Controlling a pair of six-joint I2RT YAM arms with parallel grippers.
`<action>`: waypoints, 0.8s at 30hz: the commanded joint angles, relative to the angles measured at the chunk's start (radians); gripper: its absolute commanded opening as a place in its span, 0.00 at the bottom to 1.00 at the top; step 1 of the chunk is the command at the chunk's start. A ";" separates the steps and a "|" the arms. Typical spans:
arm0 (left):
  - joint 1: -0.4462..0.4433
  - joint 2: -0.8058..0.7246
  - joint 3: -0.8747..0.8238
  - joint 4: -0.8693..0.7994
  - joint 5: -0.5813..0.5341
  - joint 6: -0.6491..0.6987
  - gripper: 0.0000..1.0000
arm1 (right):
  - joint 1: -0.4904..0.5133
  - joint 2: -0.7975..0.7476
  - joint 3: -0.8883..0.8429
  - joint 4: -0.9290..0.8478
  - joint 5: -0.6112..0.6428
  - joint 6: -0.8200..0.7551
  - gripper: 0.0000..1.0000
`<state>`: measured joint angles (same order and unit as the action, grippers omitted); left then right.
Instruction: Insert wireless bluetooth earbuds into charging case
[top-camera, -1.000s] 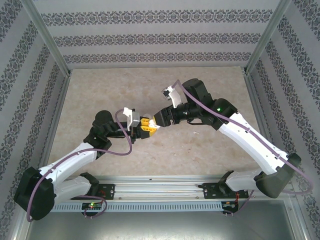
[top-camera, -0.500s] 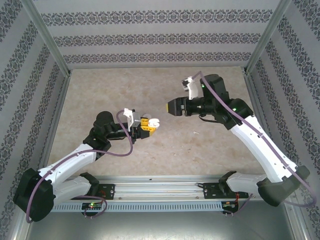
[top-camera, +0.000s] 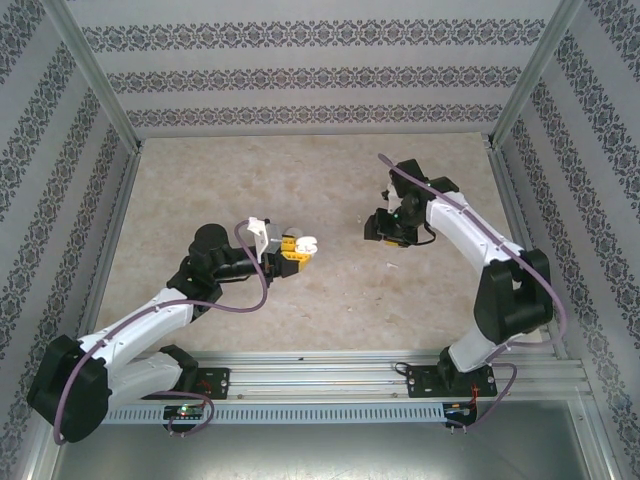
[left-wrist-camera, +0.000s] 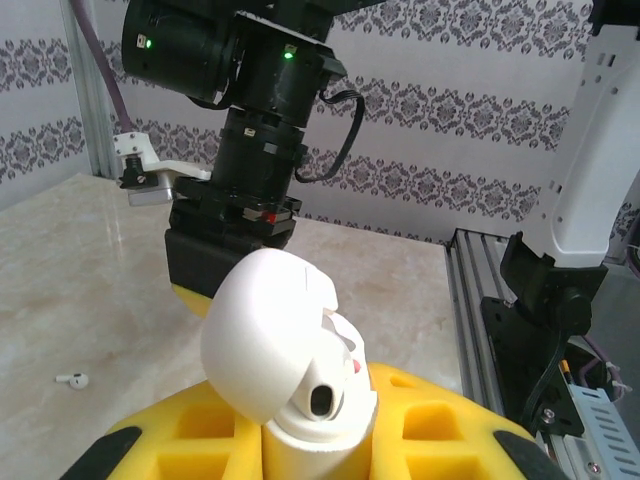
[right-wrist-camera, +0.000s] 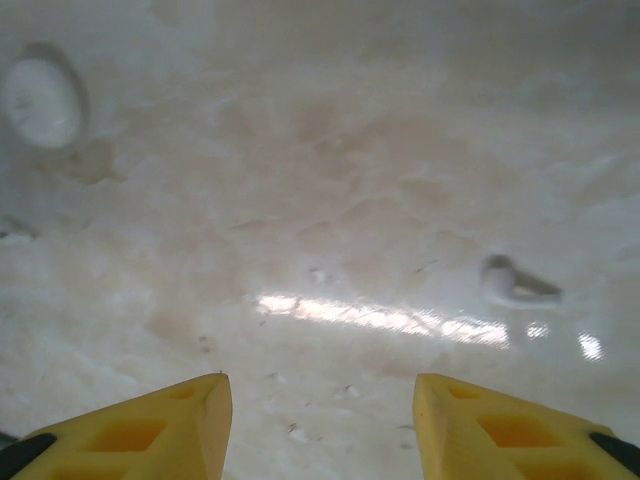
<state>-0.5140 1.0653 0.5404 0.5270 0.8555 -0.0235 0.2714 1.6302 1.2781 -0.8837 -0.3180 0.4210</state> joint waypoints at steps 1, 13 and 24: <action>0.014 0.011 -0.014 0.040 0.002 -0.007 0.00 | -0.049 0.045 -0.026 0.012 -0.011 -0.041 0.51; 0.016 0.035 -0.054 0.108 -0.012 -0.044 0.00 | -0.097 0.243 -0.033 0.019 0.035 -0.234 0.62; 0.019 -0.009 -0.072 0.096 -0.019 -0.051 0.00 | -0.080 0.263 -0.079 0.024 -0.079 -0.207 0.65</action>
<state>-0.5083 1.0878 0.4831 0.5838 0.8360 -0.0612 0.1802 1.9003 1.2301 -0.8440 -0.3344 0.2089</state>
